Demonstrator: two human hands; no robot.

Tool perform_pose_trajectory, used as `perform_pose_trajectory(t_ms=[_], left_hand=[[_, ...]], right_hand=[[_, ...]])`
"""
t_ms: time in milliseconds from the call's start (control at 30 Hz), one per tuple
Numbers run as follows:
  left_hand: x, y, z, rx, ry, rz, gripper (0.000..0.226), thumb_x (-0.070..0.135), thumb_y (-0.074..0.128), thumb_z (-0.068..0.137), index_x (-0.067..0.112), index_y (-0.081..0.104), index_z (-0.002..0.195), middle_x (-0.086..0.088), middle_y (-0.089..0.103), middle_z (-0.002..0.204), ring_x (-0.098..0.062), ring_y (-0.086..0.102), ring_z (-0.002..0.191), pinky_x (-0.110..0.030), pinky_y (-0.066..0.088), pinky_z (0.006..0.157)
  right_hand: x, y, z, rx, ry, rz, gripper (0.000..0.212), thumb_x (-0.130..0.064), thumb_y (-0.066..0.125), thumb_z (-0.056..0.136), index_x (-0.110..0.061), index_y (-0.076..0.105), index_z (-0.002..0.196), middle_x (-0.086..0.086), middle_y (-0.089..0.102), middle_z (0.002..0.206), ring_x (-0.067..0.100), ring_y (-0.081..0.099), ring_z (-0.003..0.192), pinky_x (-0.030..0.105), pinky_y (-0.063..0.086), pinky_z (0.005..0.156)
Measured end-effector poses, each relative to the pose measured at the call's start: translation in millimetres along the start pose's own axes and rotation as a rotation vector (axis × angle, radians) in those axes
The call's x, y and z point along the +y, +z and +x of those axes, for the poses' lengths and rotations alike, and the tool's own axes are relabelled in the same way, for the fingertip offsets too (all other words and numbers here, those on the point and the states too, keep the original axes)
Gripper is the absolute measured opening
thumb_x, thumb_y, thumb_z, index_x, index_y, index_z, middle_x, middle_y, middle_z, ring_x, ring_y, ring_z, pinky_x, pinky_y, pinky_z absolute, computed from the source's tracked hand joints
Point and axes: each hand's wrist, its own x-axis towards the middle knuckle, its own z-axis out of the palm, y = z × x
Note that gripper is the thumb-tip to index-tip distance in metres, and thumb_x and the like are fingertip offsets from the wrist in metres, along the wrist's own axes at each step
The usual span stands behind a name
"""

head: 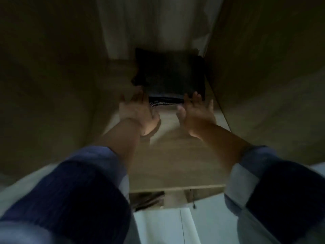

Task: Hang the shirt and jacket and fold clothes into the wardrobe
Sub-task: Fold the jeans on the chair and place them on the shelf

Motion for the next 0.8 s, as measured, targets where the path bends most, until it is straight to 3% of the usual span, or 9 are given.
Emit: perform_pose_trajectory(t_ms=[167,400,800], left_hand=[[-7,-34,-121,-0.101,-0.069,-0.030,0.068,0.046,0.025,0.097,0.012,0.004,0.152,-0.002,0.001,0.161,-0.016,-0.001,0.147,-0.051,0.001,0.117],[-27,-74,-288,-0.032,-0.154,-0.183,0.057,0.038,0.036,0.095,0.018,0.027,0.147,0.002,0.025,0.156,-0.014,0.009,0.147,-0.047,0.005,0.117],[-83,-59,-625,-0.060,-0.785,-0.236,0.054,0.035,0.038,0.095,0.021,0.028,0.146,0.002,0.023,0.156,-0.015,0.005,0.147,-0.049,0.003,0.117]], right_hand=[[-26,-52,-97,-0.103,-0.111,0.028,0.058,-0.047,0.007,0.100,-0.024,-0.003,0.153,0.007,-0.011,0.160,0.021,-0.013,0.147,0.053,-0.011,0.116],[-75,-102,-233,-0.207,-0.279,0.054,0.058,-0.049,0.011,0.101,-0.025,0.004,0.153,-0.001,-0.003,0.162,0.018,-0.006,0.148,0.050,-0.006,0.117],[-185,-100,-458,-0.350,-0.837,-0.047,0.056,-0.048,0.014,0.101,-0.024,0.013,0.152,0.002,0.003,0.162,0.021,-0.004,0.148,0.052,-0.002,0.116]])
